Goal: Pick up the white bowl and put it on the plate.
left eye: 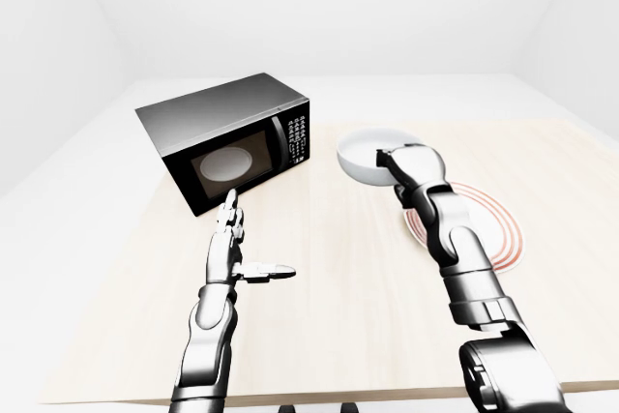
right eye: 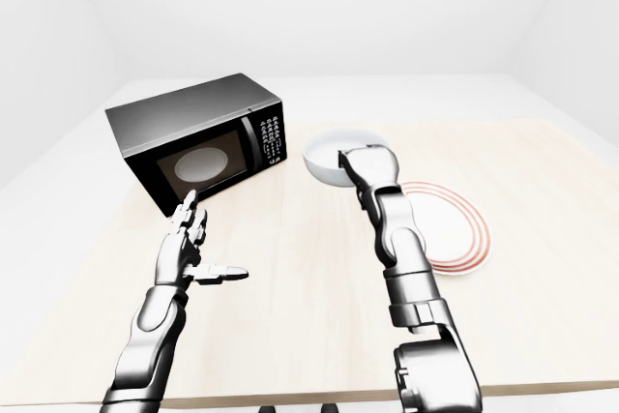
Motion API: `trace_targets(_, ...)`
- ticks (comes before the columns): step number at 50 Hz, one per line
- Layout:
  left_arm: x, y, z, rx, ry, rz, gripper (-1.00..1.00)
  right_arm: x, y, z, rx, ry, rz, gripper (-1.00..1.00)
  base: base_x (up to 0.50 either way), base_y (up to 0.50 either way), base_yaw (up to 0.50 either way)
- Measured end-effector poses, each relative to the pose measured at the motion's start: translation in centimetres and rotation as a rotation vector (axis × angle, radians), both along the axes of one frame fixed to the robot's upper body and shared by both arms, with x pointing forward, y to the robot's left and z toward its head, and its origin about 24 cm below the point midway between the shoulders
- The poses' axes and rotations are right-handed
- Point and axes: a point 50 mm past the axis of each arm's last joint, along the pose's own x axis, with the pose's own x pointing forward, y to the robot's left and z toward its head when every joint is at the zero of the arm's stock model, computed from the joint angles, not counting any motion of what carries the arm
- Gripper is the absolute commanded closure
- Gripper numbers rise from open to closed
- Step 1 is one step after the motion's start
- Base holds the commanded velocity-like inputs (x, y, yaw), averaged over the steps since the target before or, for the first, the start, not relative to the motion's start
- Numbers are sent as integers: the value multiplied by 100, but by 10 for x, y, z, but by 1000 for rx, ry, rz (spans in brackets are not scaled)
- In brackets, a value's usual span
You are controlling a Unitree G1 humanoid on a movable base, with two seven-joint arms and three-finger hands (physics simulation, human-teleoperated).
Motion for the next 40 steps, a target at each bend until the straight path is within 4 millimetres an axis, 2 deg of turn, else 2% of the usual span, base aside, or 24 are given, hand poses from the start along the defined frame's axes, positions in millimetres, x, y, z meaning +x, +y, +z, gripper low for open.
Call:
trace_targets(21, 0, 0, 0, 0, 0, 0, -100, -3, -40, -15, 18, 8, -106, 100, 0, 0, 0)
trace_targets(40, 0, 0, 0, 0, 0, 0, -100, -11, -68, -24, 32, 16, -180, 100, 0, 0, 0)
